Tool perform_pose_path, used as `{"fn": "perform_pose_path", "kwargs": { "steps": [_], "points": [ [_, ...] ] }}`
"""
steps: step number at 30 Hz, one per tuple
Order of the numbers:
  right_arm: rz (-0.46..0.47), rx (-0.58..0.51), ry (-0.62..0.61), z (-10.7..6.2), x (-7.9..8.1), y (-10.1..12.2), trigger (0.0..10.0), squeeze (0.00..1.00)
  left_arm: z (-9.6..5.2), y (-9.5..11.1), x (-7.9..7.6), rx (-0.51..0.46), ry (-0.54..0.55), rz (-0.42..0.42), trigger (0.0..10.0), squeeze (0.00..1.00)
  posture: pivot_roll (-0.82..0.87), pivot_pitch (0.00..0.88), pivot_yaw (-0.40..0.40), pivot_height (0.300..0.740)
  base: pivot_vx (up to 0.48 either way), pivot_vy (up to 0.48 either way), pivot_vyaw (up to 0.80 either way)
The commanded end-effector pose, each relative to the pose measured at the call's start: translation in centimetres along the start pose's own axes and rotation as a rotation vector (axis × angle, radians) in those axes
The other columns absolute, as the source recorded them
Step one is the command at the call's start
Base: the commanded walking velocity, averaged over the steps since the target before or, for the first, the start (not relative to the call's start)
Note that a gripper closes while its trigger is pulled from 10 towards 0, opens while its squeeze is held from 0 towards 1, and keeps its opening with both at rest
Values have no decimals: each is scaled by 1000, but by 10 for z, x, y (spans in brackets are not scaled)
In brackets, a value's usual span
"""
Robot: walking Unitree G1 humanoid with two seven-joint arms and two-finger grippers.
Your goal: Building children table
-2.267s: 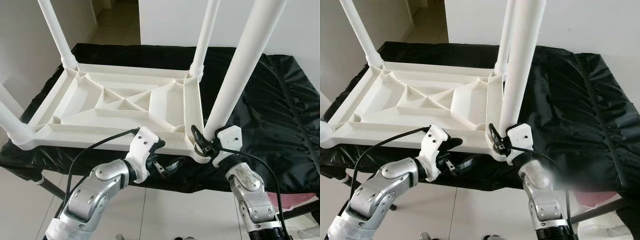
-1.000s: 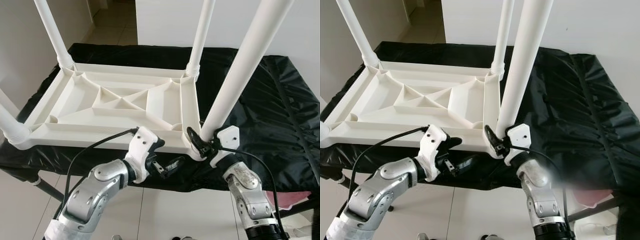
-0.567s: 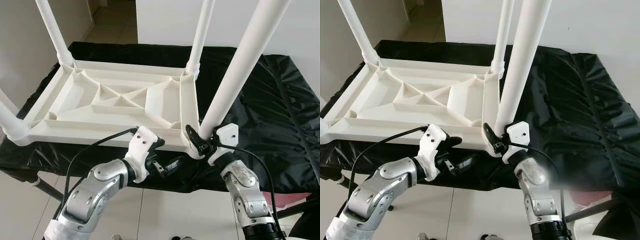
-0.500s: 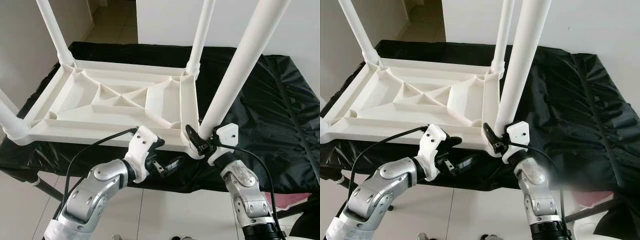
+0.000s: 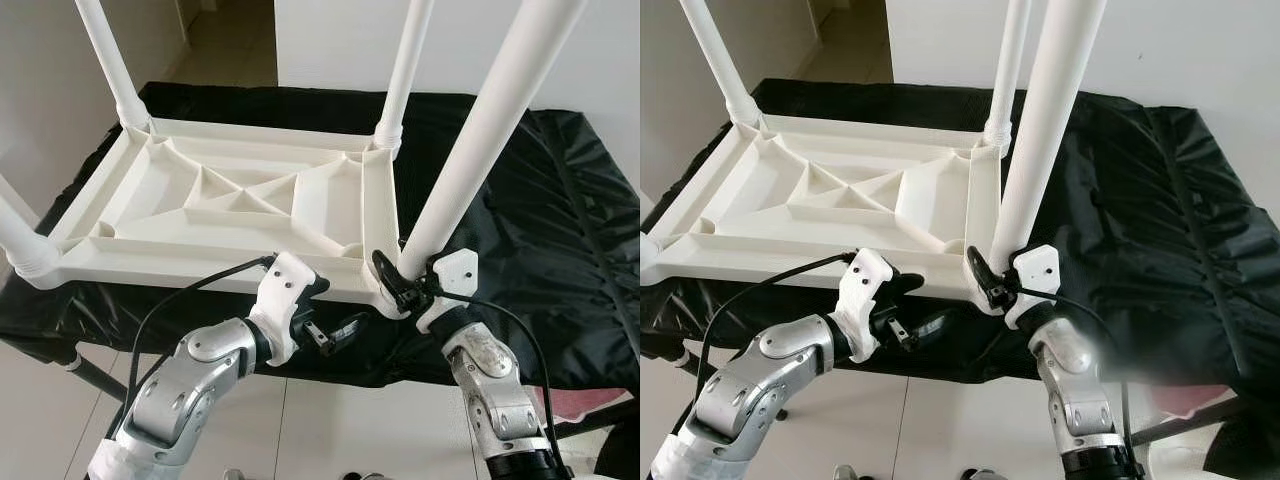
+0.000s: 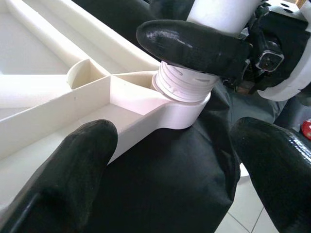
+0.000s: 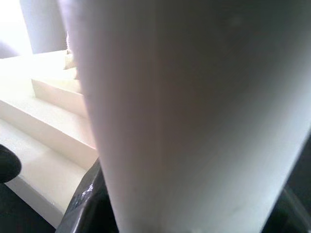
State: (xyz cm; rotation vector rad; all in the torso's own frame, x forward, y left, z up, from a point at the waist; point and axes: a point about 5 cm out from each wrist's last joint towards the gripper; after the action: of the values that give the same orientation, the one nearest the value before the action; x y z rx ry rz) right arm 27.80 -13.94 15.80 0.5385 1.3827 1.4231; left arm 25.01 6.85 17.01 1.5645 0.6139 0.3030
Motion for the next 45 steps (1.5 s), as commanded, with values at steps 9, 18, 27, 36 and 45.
{"fn": "perform_pose_path", "kwargs": {
  "steps": [9,18,27,36,45],
  "points": [
    [-82,-14,46,-2,6,1,10000,0,0,-5,-2,16,16,-7,10000,0,11,117,16,740,0,0,0],
    [46,-51,-30,0,-2,6,10000,0,1,-6,-3,20,12,-6,10000,0,10,113,13,740,0,0,0],
    [156,-36,-127,-10,-4,-4,10000,0,1,-7,-3,22,10,-5,10000,0,8,108,10,740,0,0,0],
    [155,31,-136,-11,-5,-12,10000,0,1,-7,-4,25,5,-5,10000,0,3,106,14,740,0,0,0],
    [40,112,-64,-3,-10,-15,10000,0,2,-7,-4,25,2,-1,10000,0,0,106,17,740,0,0,0]
  ]
}}
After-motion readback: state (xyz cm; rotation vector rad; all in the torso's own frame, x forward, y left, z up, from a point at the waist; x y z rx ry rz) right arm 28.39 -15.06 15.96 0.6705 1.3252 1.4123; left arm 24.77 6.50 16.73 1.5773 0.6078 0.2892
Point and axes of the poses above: a point about 5 cm out from each wrist's last joint towards the gripper, its own z axis pointing out of the wrist towards the gripper, its own y axis along the axis of the wrist's last joint, x = y × z, and after that the axes turned 9 degrees about -z, right-handed
